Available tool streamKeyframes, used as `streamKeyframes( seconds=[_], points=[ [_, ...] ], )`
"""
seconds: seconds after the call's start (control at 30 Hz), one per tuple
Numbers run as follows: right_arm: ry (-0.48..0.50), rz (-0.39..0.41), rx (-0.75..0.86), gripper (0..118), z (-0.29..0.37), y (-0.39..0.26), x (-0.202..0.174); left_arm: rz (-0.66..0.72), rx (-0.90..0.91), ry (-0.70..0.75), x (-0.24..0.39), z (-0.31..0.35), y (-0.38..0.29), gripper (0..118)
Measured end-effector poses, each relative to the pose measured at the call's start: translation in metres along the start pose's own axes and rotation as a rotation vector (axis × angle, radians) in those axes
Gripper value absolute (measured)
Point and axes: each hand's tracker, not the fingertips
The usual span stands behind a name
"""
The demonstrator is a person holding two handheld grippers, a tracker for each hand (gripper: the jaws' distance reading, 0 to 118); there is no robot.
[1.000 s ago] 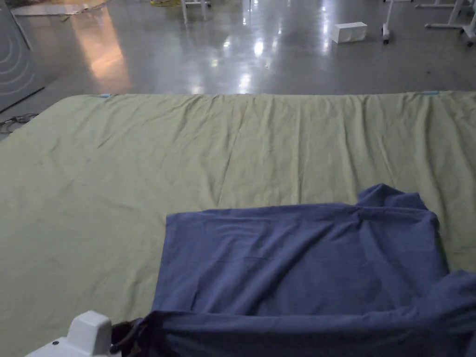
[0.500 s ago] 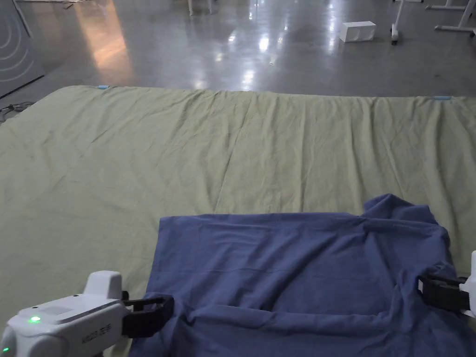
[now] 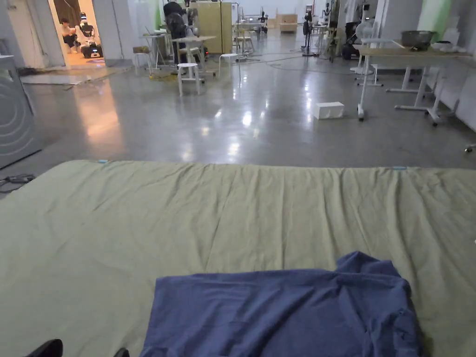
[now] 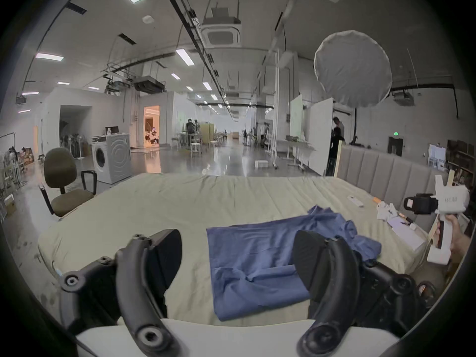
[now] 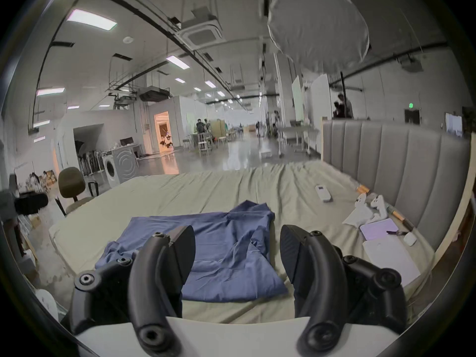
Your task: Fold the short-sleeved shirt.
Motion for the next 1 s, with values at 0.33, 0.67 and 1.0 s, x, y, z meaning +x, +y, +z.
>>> streamKeyframes(
  seconds=[0.33, 0.67, 1.0],
  points=[
    [-0.062, 0.112, 0.068, 0, 0.049, 0.001, -0.035, -0.125, 0.031, -0.03, 0.039, 0.041, 0.008, 0],
    [-0.015, 0.082, 0.015, 0, 0.045, -0.003, -0.038, -0.014, 0.012, -0.045, 0.027, 0.028, -0.003, 0],
    [0.018, 0.036, -0.065, 0, 0.037, -0.023, -0.03, 0.042, -0.281, -0.12, -0.017, -0.05, -0.063, 21]
  ],
)
